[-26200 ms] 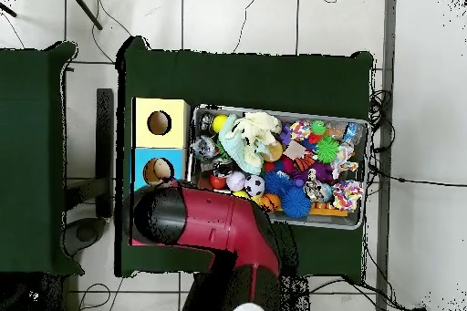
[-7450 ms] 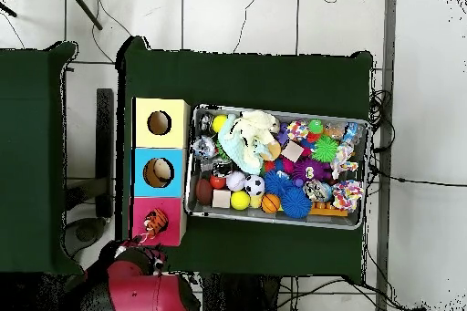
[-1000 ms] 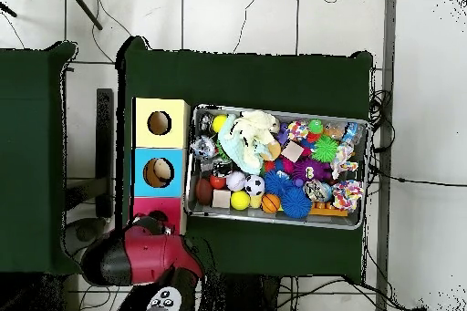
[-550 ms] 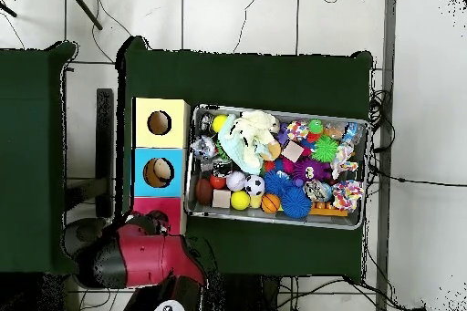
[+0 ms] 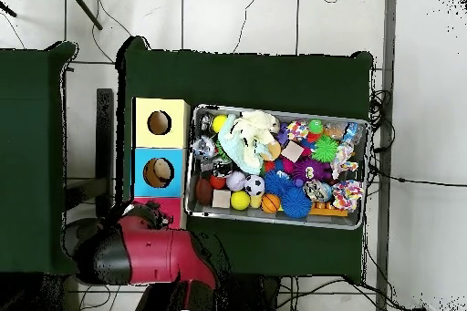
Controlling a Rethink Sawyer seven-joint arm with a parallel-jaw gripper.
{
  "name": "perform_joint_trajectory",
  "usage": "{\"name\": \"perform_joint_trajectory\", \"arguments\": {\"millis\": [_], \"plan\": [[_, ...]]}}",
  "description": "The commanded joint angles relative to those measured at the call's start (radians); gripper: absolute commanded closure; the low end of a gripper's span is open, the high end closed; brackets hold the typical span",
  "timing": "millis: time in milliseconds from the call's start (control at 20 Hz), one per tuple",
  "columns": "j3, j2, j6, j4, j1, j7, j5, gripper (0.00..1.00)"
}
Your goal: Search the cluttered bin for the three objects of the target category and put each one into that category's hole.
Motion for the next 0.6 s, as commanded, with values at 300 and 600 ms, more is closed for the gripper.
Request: {"name": "perform_joint_trajectory", "arguments": {"millis": [300, 600], "plan": [[0.124, -0.055, 0.243, -0.19, -0.199, -0.115, -0.06, 1.0], [0.183, -0.029, 0.317, -0.258, -0.307, -0.176, -0.085, 1.0]]}}
